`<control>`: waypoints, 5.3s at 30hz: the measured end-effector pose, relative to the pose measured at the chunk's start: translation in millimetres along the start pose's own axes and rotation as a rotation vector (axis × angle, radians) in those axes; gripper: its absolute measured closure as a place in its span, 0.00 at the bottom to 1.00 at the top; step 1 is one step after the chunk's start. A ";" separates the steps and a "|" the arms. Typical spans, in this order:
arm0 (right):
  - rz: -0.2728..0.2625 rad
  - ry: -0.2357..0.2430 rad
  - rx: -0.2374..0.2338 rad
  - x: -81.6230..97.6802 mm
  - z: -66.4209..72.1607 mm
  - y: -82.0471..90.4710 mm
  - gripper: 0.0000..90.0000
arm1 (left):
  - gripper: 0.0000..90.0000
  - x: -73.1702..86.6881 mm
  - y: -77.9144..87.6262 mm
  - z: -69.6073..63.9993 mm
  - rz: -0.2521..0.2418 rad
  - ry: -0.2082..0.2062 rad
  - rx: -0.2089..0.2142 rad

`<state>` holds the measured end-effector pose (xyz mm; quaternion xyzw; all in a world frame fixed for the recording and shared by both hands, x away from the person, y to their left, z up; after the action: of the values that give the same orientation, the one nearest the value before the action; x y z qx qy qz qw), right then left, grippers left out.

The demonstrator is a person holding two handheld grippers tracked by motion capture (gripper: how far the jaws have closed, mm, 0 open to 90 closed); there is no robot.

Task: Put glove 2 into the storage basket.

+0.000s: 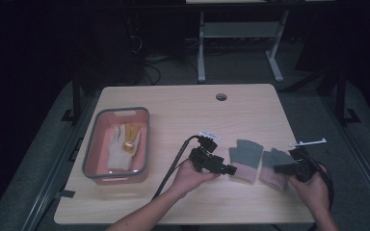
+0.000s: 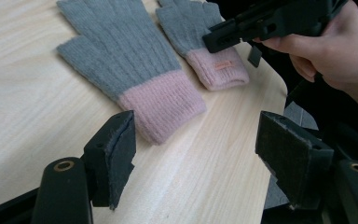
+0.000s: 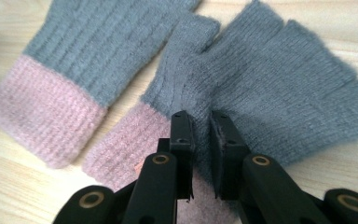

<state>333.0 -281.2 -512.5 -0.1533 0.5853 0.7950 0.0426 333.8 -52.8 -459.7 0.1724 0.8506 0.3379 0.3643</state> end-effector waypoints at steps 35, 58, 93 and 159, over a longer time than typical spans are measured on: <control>-0.050 0.085 -0.085 -45.6 76.7 9.4 0.95 | 0.31 3.5 15.0 13.7 -0.022 0.035 -0.020; -0.050 0.042 -0.108 -47.6 76.4 -9.4 0.75 | 0.33 4.2 -0.7 20.0 0.000 0.082 -0.016; -0.084 -0.172 -0.315 -30.9 34.5 -29.5 0.54 | 0.48 -5.6 -63.0 31.5 0.085 0.215 -0.035; -0.155 -0.133 -0.532 -61.7 99.9 -11.0 0.88 | 0.74 2.0 6.6 47.8 -0.011 0.234 0.096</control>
<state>375.0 -176.6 -477.8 -0.1507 0.3386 0.9234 0.1001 367.9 -25.5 -480.3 0.1444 0.9034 0.3125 0.2557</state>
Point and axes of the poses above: each handheld gripper's, and its own axes: y roughly backward along the jaws, x roughly out of its underside, z roughly to its left, the point moved 8 cm from there along -y, roughly forward along the jaws, and after that the axes turned 9 degrees about z, right-handed, at the moved point
